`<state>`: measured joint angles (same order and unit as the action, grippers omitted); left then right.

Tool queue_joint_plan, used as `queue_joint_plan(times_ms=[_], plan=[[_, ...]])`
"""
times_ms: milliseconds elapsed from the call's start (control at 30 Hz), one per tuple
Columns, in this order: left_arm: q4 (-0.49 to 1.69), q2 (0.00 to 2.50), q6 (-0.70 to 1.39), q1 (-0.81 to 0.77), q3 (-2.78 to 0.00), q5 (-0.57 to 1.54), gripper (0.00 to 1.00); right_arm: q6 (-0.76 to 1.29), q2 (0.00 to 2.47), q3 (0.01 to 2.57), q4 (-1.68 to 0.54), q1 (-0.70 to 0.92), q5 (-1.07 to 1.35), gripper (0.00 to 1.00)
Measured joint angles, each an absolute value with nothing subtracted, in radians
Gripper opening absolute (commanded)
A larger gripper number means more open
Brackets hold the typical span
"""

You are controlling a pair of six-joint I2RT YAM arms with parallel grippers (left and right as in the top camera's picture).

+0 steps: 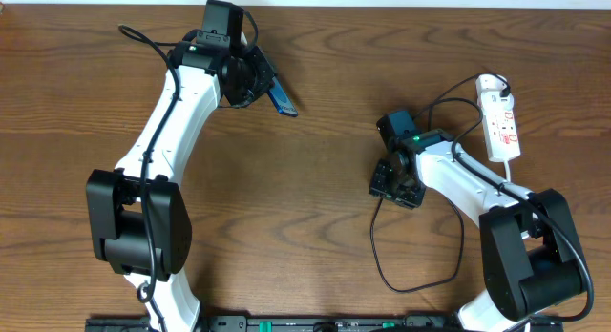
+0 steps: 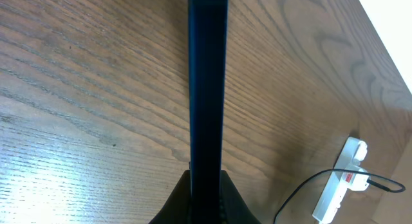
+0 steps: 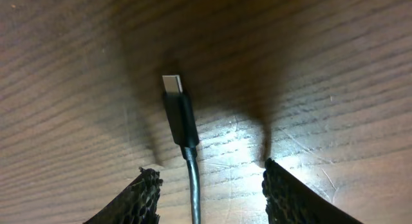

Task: Plug charger to phone and switch on socket
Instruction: 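Lower the right gripper and grasp the black USB-C connector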

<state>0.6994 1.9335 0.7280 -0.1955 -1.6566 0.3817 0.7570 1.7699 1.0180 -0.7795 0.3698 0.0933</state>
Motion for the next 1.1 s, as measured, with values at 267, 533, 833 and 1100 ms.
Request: queue_joint_plan(times_ms=[267, 533, 833, 1100], plan=[[0.699, 1.934, 0.728, -0.196, -1.657, 0.382, 0.07, 0.762, 1.770, 1.018, -0.746, 0.370, 0.075, 0.34], [0.699, 1.934, 0.728, -0.196, -1.657, 0.382, 0.07, 0.774, 1.774, 1.018, -0.738, 0.370, 0.051, 0.30], [0.699, 1.934, 0.728, -0.196, -1.657, 0.382, 0.07, 0.778, 1.774, 1.018, -0.727, 0.370, 0.028, 0.28], [0.699, 1.934, 0.728, -0.196, -1.657, 0.382, 0.07, 0.780, 1.774, 1.018, -0.723, 0.370, 0.027, 0.27]])
